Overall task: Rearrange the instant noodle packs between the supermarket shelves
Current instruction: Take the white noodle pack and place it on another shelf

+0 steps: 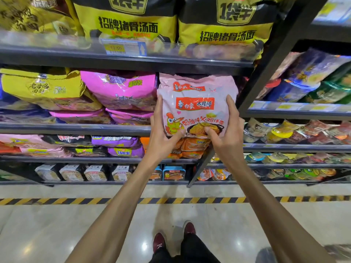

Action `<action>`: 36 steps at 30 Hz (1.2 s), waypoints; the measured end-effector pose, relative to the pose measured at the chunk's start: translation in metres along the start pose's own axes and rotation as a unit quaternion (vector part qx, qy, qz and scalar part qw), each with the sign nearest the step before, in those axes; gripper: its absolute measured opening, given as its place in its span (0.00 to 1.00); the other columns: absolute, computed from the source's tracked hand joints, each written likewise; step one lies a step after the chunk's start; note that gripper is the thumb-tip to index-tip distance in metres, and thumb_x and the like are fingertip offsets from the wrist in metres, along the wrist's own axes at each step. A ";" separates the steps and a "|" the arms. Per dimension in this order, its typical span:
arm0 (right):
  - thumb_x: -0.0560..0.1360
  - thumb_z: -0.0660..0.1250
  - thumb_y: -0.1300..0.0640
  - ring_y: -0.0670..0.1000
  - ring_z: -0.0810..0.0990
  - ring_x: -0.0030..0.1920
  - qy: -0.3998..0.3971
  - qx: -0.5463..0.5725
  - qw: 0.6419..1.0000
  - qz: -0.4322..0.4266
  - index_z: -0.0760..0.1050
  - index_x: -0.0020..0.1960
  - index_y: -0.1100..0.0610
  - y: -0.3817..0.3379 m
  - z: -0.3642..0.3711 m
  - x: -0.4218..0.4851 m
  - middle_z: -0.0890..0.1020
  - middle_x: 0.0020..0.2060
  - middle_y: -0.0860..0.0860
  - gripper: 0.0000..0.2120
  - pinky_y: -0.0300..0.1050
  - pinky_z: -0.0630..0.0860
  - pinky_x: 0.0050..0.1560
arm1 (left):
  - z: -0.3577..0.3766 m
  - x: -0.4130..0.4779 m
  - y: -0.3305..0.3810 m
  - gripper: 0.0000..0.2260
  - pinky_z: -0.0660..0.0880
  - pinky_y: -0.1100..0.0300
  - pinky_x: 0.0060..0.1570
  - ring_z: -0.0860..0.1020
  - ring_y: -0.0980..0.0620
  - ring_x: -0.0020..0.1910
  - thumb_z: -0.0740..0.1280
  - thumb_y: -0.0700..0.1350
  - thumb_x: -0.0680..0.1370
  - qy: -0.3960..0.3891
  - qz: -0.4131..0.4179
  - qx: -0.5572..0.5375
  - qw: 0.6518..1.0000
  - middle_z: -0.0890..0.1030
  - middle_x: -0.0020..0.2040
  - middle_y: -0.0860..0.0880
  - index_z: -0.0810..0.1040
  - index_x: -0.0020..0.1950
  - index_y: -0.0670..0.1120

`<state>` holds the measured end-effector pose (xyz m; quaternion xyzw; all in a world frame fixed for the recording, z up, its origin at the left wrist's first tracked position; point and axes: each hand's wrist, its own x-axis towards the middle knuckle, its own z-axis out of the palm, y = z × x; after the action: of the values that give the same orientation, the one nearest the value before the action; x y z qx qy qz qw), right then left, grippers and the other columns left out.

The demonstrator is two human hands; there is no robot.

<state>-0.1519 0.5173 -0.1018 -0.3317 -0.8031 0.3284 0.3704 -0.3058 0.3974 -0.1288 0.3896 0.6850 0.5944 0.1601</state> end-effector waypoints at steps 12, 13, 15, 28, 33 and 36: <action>0.74 0.72 0.52 0.51 0.64 0.76 -0.041 0.027 0.998 -0.043 0.51 0.77 0.36 -0.040 -0.037 -0.050 0.56 0.74 0.32 0.41 0.60 0.78 0.62 | -0.022 -0.059 0.043 0.45 0.77 0.63 0.60 0.67 0.67 0.72 0.75 0.38 0.76 -0.017 -0.006 -0.100 0.995 0.56 0.77 0.66 0.48 0.81 0.60; 0.74 0.72 0.53 0.51 0.63 0.76 -0.045 0.039 0.997 -0.046 0.52 0.78 0.39 -0.045 -0.040 -0.055 0.56 0.75 0.34 0.41 0.60 0.77 0.62 | -0.027 -0.064 0.048 0.45 0.78 0.62 0.61 0.67 0.67 0.72 0.75 0.38 0.76 -0.013 0.000 -0.095 0.995 0.56 0.77 0.66 0.49 0.81 0.59; 0.75 0.72 0.54 0.50 0.62 0.77 -0.063 0.076 0.994 -0.047 0.51 0.80 0.44 -0.056 -0.045 -0.066 0.55 0.77 0.37 0.41 0.61 0.76 0.64 | -0.037 -0.078 0.060 0.44 0.78 0.61 0.60 0.68 0.65 0.73 0.74 0.38 0.76 0.003 0.009 -0.081 0.997 0.56 0.77 0.66 0.50 0.81 0.59; 0.76 0.72 0.64 0.48 0.56 0.79 -0.170 0.262 0.950 -0.020 0.51 0.81 0.46 -0.087 -0.076 -0.155 0.54 0.78 0.36 0.43 0.64 0.64 0.73 | -0.052 -0.229 0.123 0.42 0.79 0.58 0.61 0.75 0.59 0.69 0.71 0.40 0.79 0.130 -0.040 0.001 0.991 0.64 0.78 0.59 0.47 0.83 0.55; 0.77 0.70 0.68 0.52 0.63 0.77 -0.193 0.370 0.909 -0.015 0.53 0.80 0.49 -0.108 -0.083 -0.193 0.61 0.78 0.45 0.40 0.63 0.71 0.68 | -0.056 -0.288 0.140 0.38 0.78 0.48 0.63 0.72 0.51 0.74 0.71 0.48 0.79 0.189 -0.032 0.022 0.981 0.59 0.81 0.57 0.49 0.78 0.67; 0.76 0.72 0.61 0.42 0.65 0.75 -0.214 0.329 0.919 -0.028 0.61 0.76 0.43 -0.122 -0.084 -0.207 0.66 0.74 0.34 0.35 0.57 0.72 0.70 | -0.060 -0.316 0.146 0.35 0.79 0.56 0.62 0.72 0.56 0.73 0.68 0.47 0.79 0.209 -0.042 0.026 0.977 0.59 0.80 0.59 0.51 0.78 0.64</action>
<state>-0.0148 0.3114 -0.0425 -0.0901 -0.7189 0.6265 0.2874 -0.0925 0.1254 -0.0543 0.2312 0.7344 0.6375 0.0279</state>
